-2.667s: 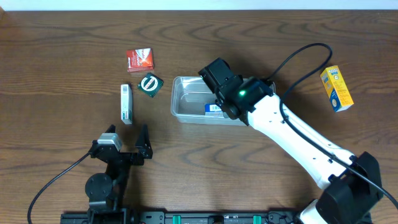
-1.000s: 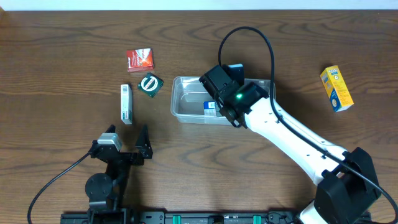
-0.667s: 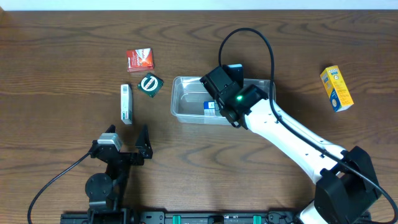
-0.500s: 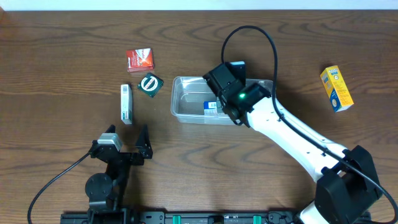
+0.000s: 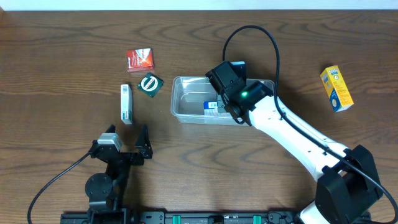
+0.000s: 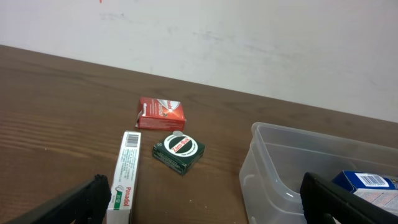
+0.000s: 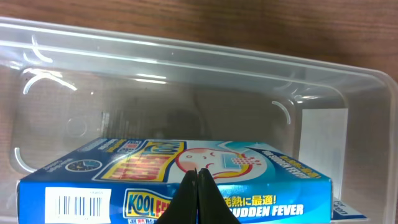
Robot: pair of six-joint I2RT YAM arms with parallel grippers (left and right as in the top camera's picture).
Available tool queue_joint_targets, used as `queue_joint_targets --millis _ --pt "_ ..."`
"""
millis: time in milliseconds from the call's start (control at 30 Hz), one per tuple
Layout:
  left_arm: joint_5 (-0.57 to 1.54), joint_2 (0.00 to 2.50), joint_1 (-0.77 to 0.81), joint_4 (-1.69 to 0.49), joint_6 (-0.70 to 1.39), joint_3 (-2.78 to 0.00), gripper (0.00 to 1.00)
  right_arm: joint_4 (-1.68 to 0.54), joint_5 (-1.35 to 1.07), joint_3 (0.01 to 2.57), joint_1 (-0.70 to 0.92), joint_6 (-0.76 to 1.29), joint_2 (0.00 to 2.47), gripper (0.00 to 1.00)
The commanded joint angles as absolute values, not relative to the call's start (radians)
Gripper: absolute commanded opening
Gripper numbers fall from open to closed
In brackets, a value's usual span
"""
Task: Pack container
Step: 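Lay the blue box flat inside the container with the right gripper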
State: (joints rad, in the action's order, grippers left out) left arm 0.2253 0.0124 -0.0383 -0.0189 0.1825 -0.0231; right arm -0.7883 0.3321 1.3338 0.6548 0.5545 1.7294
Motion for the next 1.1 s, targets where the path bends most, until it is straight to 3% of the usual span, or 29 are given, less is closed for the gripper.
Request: queue_joint_targets --millis 0,1067 --pt "0.232 0.011 -0.043 -0.051 0.173 -0.004 0.98 -0.797 0.321 1.325 0.648 0.541 1.74 0.01" --pt "0.232 0.011 -0.043 -0.051 0.173 -0.004 0.98 -0.746 0.231 1.287 0.646 0.51 1.728 0.01"
